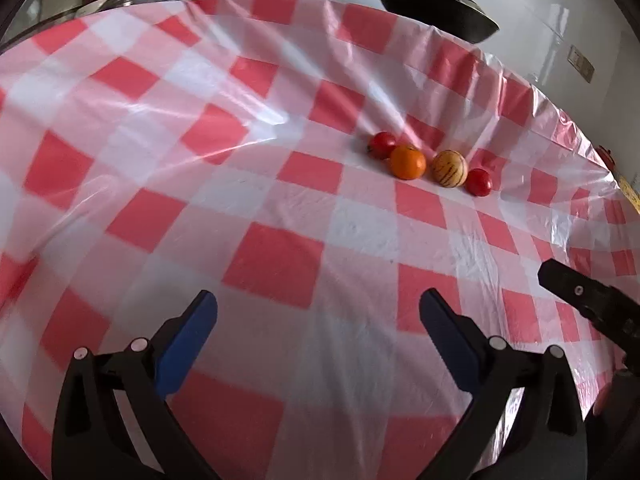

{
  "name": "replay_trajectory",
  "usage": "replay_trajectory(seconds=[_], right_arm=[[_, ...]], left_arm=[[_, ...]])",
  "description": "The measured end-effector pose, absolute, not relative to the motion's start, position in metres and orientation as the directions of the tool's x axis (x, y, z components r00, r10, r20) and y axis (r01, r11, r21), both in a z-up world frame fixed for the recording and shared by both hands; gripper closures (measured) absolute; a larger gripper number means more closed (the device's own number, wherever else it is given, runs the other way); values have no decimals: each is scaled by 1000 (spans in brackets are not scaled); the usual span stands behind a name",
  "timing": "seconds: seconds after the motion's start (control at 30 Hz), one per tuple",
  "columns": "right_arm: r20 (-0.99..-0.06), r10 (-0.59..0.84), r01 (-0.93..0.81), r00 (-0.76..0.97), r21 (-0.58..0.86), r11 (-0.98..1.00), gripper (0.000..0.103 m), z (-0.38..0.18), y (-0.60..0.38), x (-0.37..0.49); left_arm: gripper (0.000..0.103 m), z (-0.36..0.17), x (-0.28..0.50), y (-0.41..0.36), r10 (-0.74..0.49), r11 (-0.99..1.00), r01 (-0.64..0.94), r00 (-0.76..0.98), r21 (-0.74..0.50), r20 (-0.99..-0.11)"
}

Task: Organize fruits
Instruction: 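Move both open tools back over the remaining table fruits, then grasp a red tomato with the right tool while the left tool grasps an orange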

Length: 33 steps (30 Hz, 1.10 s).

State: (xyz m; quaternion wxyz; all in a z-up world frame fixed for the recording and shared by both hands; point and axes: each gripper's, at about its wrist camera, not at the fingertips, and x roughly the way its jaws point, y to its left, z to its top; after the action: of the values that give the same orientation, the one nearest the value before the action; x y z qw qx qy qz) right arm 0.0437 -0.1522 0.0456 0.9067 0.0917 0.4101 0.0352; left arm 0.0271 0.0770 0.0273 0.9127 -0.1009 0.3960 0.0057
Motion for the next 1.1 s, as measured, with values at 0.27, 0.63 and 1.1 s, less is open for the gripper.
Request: replay_trajectory(seconds=[0.27,0.63,1.1], right_arm=[[-733,78,53,675,154,987,16,26,-176,81],[-779,2,15,626,15,1000,36,9,-152,183],[-776,25,-23,631,14,1000,66,13,-142,202]], left_arm=[[2,23,33,91,-164,949,-84,691,-304,-704],[2,23,32,87,-204,949,-36,684,-312,-700],[2,26,97,54,-182,972,2,644,-237,-743]])
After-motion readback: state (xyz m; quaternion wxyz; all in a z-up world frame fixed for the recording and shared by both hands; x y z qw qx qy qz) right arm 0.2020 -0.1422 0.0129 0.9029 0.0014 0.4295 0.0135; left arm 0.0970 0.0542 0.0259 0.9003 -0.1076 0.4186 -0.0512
